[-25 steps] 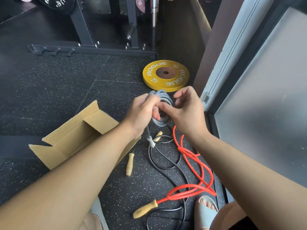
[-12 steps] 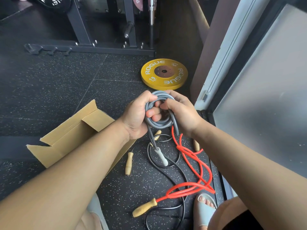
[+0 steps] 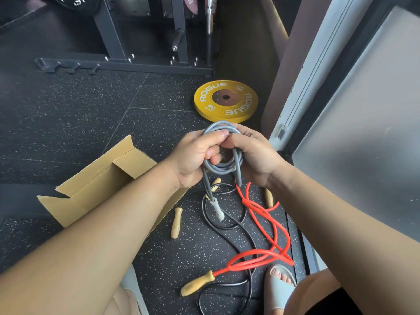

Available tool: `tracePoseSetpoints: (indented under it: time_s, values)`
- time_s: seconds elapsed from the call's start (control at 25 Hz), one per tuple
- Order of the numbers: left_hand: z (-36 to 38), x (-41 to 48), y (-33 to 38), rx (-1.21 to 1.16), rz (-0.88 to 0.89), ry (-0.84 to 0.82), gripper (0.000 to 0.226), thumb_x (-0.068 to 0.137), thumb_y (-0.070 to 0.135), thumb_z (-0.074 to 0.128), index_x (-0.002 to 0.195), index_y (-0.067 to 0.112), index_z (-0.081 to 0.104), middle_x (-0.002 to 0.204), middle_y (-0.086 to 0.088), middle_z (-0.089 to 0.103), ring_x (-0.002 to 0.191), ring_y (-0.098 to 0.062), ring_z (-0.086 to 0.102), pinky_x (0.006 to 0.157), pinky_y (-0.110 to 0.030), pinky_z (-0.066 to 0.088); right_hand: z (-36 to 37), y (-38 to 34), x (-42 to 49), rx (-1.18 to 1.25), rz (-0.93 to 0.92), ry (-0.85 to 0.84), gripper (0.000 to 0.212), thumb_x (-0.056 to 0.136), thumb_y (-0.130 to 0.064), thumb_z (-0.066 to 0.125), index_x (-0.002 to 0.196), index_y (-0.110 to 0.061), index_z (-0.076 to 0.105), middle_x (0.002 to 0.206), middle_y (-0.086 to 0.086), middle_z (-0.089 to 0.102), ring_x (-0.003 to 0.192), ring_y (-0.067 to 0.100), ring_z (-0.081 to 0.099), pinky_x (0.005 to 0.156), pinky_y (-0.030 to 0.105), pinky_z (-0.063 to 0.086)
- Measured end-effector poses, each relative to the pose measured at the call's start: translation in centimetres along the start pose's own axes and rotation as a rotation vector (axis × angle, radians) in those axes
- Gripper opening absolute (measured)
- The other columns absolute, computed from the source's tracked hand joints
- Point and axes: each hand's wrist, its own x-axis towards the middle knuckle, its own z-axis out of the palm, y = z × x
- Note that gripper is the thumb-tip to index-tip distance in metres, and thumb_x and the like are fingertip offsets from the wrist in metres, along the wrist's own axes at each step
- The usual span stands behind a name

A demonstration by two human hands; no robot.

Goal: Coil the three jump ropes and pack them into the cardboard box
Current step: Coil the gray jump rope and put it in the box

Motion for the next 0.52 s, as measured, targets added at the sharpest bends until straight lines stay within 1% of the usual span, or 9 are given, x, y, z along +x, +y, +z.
tracePoseSetpoints:
  time_s: [0.12,0.16,0.24,0.28,0.32,0.4,0.44,0.48,0.52]
  values:
    - [-0.1,0.1,0.0,0.003,0.002,0.027,0.019,0.099,0.013,0.051,0.084,0.011,0.061,0.043,0.010,0.032,0.050,-0.008,0.027,0.046,-0.016,0.033,-0.4,-0.2,0.0,0.080,0.056,-0.111,0.026,0.094,-0.002,0.049,0.117,0.005,0.057,0.087,0.026,0.071,0.069,0.028,0.069,0.076,0.038,0.058]
    - [-0.2,0.1,-0.1,-0.006,-0.002,0.031,0.021,0.099,0.014,0.051,0.080,0.012,0.059,0.043,0.011,0.033,0.052,-0.009,0.025,0.046,-0.016,0.033,-0.7,-0.3,0.2,0.120,0.078,-0.127,0.032,0.093,-0.010,0.048,0.118,0.007,0.056,0.092,0.027,0.071,0.075,0.032,0.069,0.082,0.041,0.057]
    - [-0.5,0.2,0.0,-0.040,-0.022,0.023,0.026,0.099,0.018,0.052,0.073,0.014,0.052,0.043,0.012,0.034,0.052,-0.009,0.025,0.050,-0.017,0.030,-1.3,-0.4,0.5,0.264,0.140,-0.130,0.054,0.089,-0.023,0.044,0.130,0.013,0.051,0.110,0.031,0.064,0.094,0.043,0.064,0.097,0.051,0.052]
    - [-0.8,0.3,0.0,-0.057,-0.029,0.013,0.027,0.097,0.021,0.055,0.072,0.015,0.049,0.042,0.012,0.033,0.050,-0.009,0.026,0.054,-0.019,0.030,-1.5,-0.5,0.8,0.317,0.162,-0.132,0.059,0.090,-0.022,0.042,0.136,0.013,0.047,0.117,0.032,0.058,0.099,0.047,0.062,0.101,0.055,0.049]
    - [-1.1,0.5,0.0,-0.075,-0.030,0.000,0.026,0.094,0.024,0.059,0.071,0.016,0.049,0.042,0.012,0.032,0.049,-0.008,0.028,0.061,-0.022,0.032,-1.7,-0.5,1.0,0.327,0.176,-0.131,0.056,0.091,-0.018,0.042,0.138,0.012,0.046,0.120,0.033,0.055,0.100,0.049,0.062,0.102,0.056,0.050]
    - [-1.6,0.8,0.0,-0.129,-0.021,-0.024,0.025,0.086,0.028,0.064,0.070,0.016,0.050,0.043,0.011,0.031,0.046,-0.008,0.031,0.081,-0.038,0.031,-1.9,-0.4,1.0,0.304,0.202,-0.075,0.048,0.095,-0.013,0.049,0.138,0.008,0.049,0.120,0.030,0.059,0.108,0.047,0.062,0.107,0.054,0.048]
    - [-1.8,0.9,0.0,-0.145,-0.012,-0.036,0.025,0.085,0.029,0.065,0.069,0.017,0.051,0.042,0.010,0.031,0.045,-0.007,0.031,0.084,-0.044,0.026,-2.1,-0.4,1.1,0.316,0.219,-0.044,0.050,0.095,-0.013,0.054,0.140,0.008,0.049,0.122,0.028,0.061,0.117,0.046,0.058,0.111,0.053,0.044]
    - [-1.9,0.9,0.0,-0.142,-0.005,-0.046,0.025,0.085,0.029,0.064,0.068,0.017,0.050,0.042,0.010,0.031,0.044,-0.007,0.031,0.082,-0.044,0.025,-2.3,-0.3,1.1,0.343,0.230,-0.020,0.053,0.094,-0.014,0.056,0.141,0.009,0.048,0.123,0.027,0.061,0.123,0.045,0.055,0.112,0.049,0.045]
    - [-1.8,0.8,0.1,-0.126,-0.005,-0.055,0.025,0.086,0.029,0.061,0.069,0.017,0.049,0.041,0.010,0.031,0.043,-0.007,0.031,0.077,-0.039,0.027,-2.3,-0.3,1.1,0.370,0.231,0.015,0.054,0.093,-0.013,0.057,0.142,0.009,0.048,0.120,0.026,0.062,0.119,0.041,0.059,0.105,0.043,0.052]
